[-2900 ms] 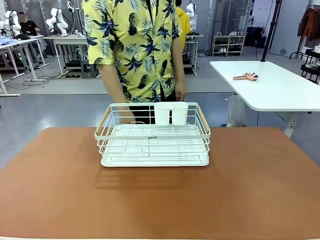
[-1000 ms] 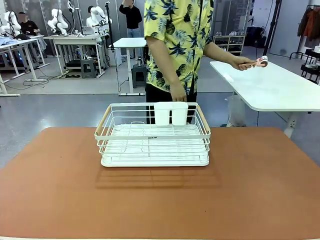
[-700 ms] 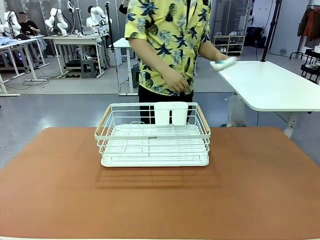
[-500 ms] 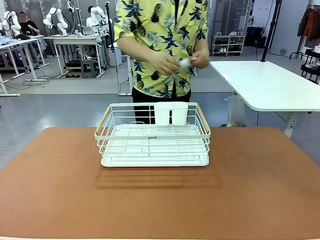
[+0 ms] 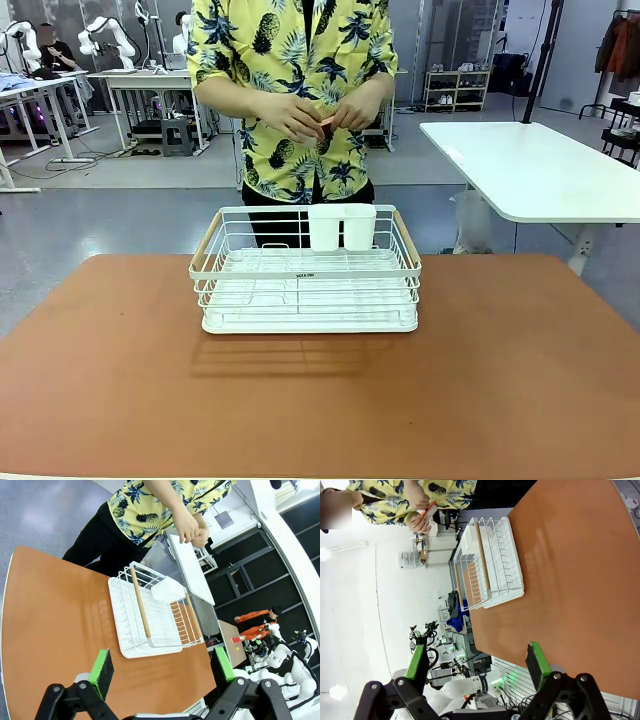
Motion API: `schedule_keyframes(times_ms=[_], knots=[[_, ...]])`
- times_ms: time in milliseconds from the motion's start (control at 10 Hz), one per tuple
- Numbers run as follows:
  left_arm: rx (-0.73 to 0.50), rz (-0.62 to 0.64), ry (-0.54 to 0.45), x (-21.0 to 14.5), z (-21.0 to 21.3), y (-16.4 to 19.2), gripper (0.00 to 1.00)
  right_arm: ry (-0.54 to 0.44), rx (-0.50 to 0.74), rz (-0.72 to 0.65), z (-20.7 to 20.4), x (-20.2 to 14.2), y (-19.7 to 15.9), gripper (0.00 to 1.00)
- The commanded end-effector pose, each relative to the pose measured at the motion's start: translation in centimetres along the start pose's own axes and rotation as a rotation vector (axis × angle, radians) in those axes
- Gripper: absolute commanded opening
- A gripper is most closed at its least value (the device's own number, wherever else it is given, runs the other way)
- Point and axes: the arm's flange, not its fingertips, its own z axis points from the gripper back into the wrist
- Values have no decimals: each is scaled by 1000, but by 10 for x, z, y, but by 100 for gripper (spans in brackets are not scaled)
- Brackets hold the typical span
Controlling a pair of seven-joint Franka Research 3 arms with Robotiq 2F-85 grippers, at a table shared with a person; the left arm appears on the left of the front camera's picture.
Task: Clean the table.
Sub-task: Pick up the Lint Roller when the human hands it over.
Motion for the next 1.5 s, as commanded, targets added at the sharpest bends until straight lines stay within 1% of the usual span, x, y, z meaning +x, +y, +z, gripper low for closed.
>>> schedule_keyframes(times_ms=[0, 1400], knots=[[-3, 0, -3, 1, 1, 0, 100, -2, 11, 1, 2, -1, 1, 100], [-3, 0, -3, 1, 1, 0, 100, -2, 11, 1, 2, -1, 1, 100]])
